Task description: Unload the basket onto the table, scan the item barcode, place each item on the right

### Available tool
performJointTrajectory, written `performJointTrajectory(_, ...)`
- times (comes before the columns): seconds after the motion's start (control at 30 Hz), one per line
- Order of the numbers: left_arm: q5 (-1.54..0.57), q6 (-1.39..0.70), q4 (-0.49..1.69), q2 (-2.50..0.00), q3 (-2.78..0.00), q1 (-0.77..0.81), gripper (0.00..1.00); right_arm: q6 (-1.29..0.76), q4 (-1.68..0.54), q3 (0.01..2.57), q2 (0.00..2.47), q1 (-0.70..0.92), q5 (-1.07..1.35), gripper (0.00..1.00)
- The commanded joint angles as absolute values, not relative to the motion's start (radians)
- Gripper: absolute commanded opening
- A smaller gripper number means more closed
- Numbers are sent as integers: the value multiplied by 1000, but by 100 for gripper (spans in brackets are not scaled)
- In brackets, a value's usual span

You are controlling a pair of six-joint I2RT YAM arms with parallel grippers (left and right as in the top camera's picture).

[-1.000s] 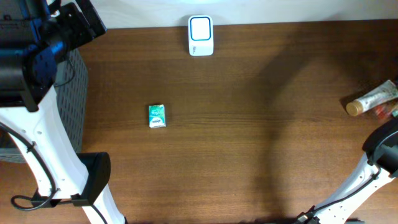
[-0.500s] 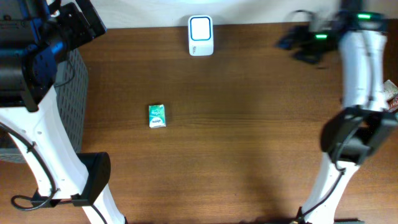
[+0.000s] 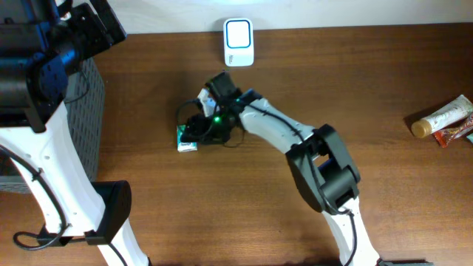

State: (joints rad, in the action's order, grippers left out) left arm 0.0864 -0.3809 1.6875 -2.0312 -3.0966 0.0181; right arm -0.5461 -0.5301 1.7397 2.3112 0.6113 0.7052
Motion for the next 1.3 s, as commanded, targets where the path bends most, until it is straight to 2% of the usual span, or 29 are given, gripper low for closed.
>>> performJointTrajectory(0.0, 86, -365, 1688, -2028, -3097, 17, 99, -667, -497, 1721, 2319, 634, 606, 59)
performJointTrajectory(0.17, 86, -365, 1688, -2028, -3097, 17, 99, -690, -487, 1721, 2362, 648, 515, 58)
performJointTrajectory(0.23, 87, -365, 1688, -2028, -3097, 17, 99, -690, -479, 1721, 2378, 651, 532, 51)
performJointTrajectory(0.3, 87, -365, 1688, -2028, -3097, 17, 99, -689, -459, 1721, 2380, 651, 559, 34)
performJointTrajectory(0.33, 86, -365, 1688, -2028, -3097, 17, 99, -689, -429, 1721, 2380, 649, 618, 15)
performJointTrajectory(0.37, 86, -365, 1688, -2028, -3097, 17, 99, -689, -398, 1721, 2380, 640, 702, 4)
performJointTrajectory(0.53, 87, -365, 1688, -2028, -3097, 17, 99, -689, -230, 1722, 2379, 546, 1365, 4)
performJointTrajectory(0.6, 86, -365, 1688, -2028, -3097, 17, 99, -662, -211, 1722, 2379, 517, 1493, 4)
performJointTrajectory(0.67, 86, -365, 1688, -2028, -3097, 17, 99, -644, -212, 1722, 2379, 475, 1502, 4)
performJointTrajectory(0.8, 87, -365, 1688, -2028, -3097, 17, 99, -648, -213, 1725, 2362, 429, 1230, 4)
performJointTrajectory(0.9, 87, -365, 1688, -2028, -3097, 17, 99, -630, -240, 1773, 2313, 422, 865, 4)
performJointTrajectory(1.0, 87, -365, 1688, -2028, -3097, 17, 99, -456, -420, 1909, 2284, 418, 261, 4)
performJointTrajectory(1.03, 86, -365, 1688, -2028, -3097, 17, 99, -337, -435, 1964, 2284, 420, 57, 4)
performJointTrajectory(1.13, 87, -365, 1688, -2028, -3097, 17, 99, -43, -287, 2014, 2284, 441, -392, 4)
performJointTrajectory(1.17, 86, -365, 1688, -2028, -3097, 17, 99, 39, -223, 2014, 2285, 443, -471, 4)
performJointTrajectory(1.27, 87, -365, 1688, -2028, -3097, 17, 99, 218, -131, 2014, 2300, 431, -486, 4)
